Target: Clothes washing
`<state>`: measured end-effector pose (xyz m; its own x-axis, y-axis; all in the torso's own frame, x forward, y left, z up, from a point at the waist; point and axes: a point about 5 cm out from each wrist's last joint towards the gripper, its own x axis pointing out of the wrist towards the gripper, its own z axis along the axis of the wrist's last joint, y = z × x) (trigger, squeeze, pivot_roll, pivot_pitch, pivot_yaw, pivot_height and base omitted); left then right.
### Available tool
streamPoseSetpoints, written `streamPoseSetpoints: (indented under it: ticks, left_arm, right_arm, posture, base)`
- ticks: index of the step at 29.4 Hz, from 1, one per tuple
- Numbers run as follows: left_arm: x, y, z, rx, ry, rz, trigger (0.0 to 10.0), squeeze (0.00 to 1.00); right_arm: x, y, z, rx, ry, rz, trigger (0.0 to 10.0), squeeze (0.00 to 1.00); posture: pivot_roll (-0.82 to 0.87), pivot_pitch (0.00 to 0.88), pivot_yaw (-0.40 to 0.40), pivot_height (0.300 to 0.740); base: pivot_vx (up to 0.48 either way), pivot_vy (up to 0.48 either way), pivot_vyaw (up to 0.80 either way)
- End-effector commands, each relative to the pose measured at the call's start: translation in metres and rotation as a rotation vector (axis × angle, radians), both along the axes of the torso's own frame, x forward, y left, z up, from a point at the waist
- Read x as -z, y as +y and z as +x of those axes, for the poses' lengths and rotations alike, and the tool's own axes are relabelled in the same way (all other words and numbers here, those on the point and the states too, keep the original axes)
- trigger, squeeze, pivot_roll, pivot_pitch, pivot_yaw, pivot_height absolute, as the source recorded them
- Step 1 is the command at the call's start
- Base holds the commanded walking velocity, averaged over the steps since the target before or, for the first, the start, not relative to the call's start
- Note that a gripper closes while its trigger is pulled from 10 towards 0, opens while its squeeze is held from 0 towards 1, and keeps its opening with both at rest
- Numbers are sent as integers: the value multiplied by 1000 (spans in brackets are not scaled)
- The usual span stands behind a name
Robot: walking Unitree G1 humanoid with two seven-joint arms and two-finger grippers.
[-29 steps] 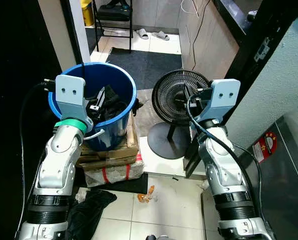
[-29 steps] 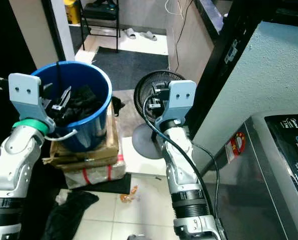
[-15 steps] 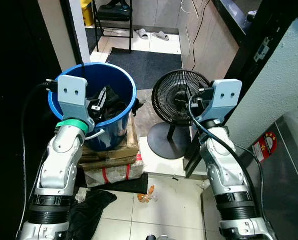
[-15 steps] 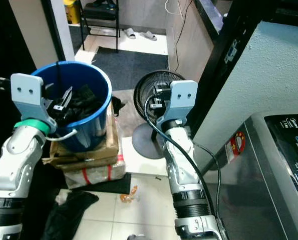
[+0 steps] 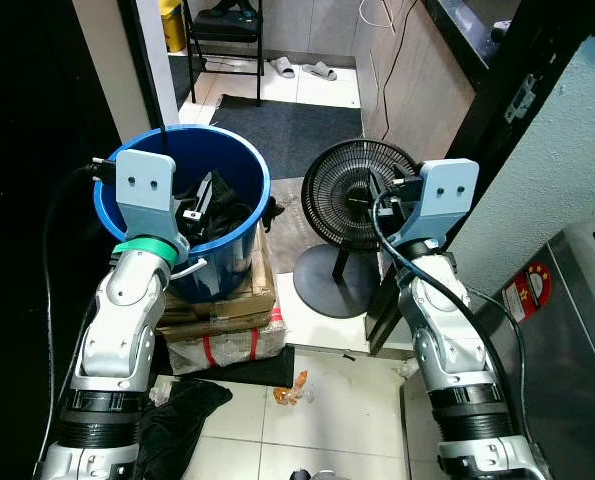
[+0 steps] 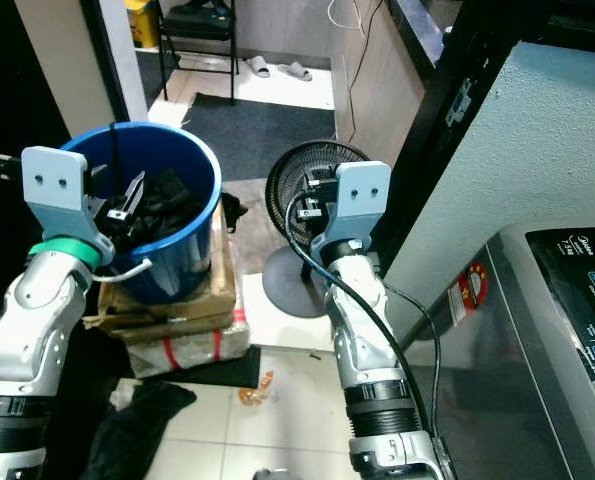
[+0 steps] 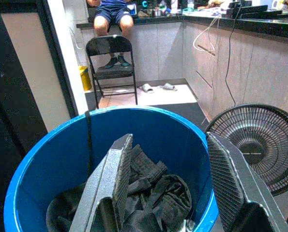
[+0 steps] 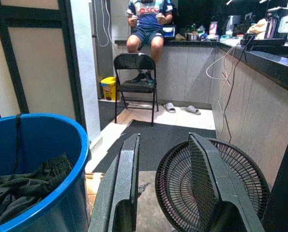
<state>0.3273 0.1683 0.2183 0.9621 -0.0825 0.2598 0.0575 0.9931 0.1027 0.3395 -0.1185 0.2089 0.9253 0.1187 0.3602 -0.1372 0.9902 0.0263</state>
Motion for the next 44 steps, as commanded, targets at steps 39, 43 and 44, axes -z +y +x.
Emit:
streamPoseSetpoints:
  ticks: [39, 43, 44]
  left_arm:
    - [1, 1, 0, -15, -18, 12, 10000, 0]
    - [1, 1, 0, -14, -19, 11, 10000, 0]
    - [1, 1, 0, -14, -19, 11, 10000, 0]
  right_arm:
    - [9, 2, 3, 2, 26, -86, 10000, 0]
    - [9, 3, 2, -5, 26, -65, 10000, 0]
    - [9, 3, 2, -5, 26, -65, 10000, 0]
  posture:
    - [11, 17, -24, 740]
    - [12, 20, -22, 740]
    - [12, 20, -22, 740]
  base:
    - [82, 0, 120]
    - [465, 0, 719]
    - [465, 0, 475]
